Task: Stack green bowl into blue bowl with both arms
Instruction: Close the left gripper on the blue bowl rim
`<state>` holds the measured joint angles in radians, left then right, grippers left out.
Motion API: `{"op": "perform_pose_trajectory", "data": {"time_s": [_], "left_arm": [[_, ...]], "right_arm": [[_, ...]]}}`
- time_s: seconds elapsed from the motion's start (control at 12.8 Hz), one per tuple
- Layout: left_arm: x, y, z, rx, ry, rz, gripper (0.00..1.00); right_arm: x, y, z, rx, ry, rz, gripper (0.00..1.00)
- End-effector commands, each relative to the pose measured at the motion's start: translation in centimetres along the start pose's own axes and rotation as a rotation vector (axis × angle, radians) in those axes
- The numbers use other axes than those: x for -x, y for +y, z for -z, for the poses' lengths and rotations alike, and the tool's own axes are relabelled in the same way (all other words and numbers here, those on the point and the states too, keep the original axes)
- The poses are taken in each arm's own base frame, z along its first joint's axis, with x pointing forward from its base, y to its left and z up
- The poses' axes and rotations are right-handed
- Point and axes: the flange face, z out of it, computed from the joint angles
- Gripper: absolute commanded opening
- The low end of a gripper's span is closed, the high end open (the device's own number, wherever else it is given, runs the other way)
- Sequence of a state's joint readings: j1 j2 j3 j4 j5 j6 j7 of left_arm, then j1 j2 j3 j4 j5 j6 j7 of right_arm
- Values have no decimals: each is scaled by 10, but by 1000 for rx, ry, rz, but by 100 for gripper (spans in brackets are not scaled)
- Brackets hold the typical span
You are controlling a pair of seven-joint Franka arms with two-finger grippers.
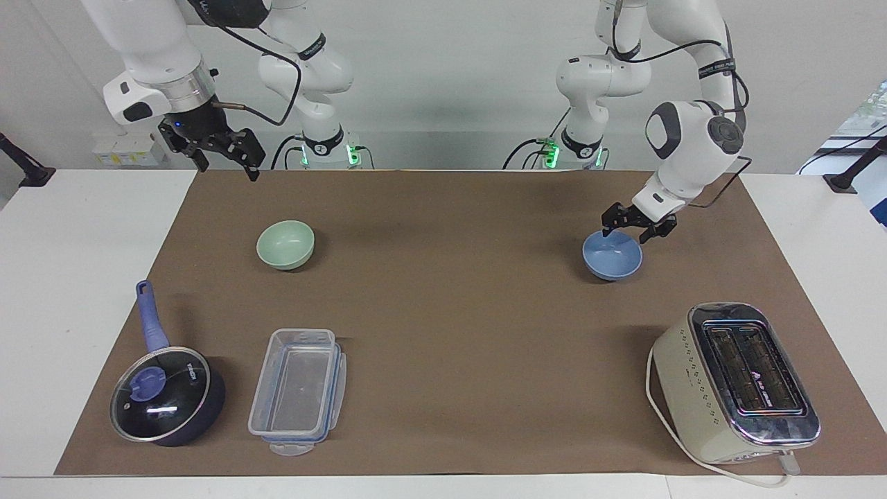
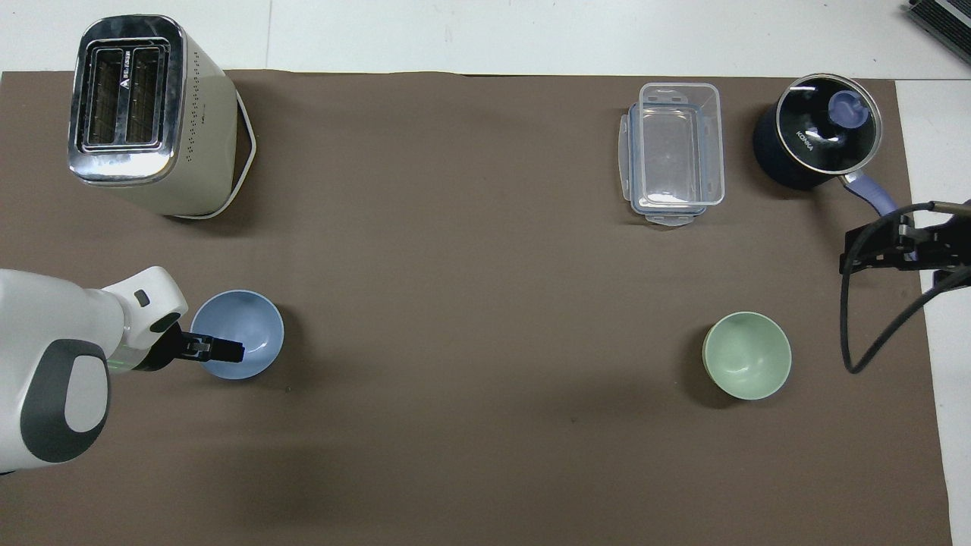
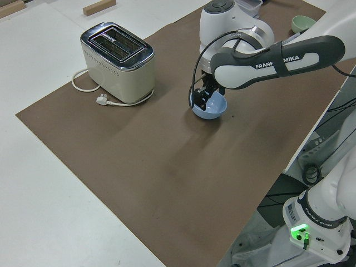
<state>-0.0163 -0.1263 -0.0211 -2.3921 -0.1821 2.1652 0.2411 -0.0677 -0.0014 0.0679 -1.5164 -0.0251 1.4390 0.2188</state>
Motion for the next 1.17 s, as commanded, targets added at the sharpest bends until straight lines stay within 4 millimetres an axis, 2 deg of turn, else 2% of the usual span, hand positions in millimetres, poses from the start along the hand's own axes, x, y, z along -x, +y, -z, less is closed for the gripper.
{"op": "perform_pose_trajectory", "data": {"time_s": [0.0, 0.23, 0.39, 0.47, 0.55, 0.63, 0.7, 0.94, 1.1], "left_arm": [[19, -6, -16, 4, 17, 4, 100], [20, -21, -41, -3, 18, 50, 100], [15, -21, -50, -9, 27, 70, 100], [15, -17, -51, -10, 27, 99, 92], [16, -12, -54, -10, 21, 98, 53], [17, -11, -55, -10, 19, 99, 19], [18, -11, -55, -9, 13, 99, 0], [18, -12, -55, -7, 8, 98, 0], [11, -15, -49, -4, 12, 103, 0]], "right_arm": [[4, 6, 1, -5, 7, 23, 100], [4, 9, 1, -5, 6, 18, 100], [3, 11, 0, -5, 4, 24, 100], [3, 11, 0, -4, 3, 27, 100], [4, 11, 1, -4, 4, 27, 100], [4, 11, 0, -4, 3, 27, 100], [4, 11, 0, -4, 1, 26, 100], [5, 11, -2, -3, -2, 26, 100], [5, 11, -3, -2, -5, 26, 100]]}}
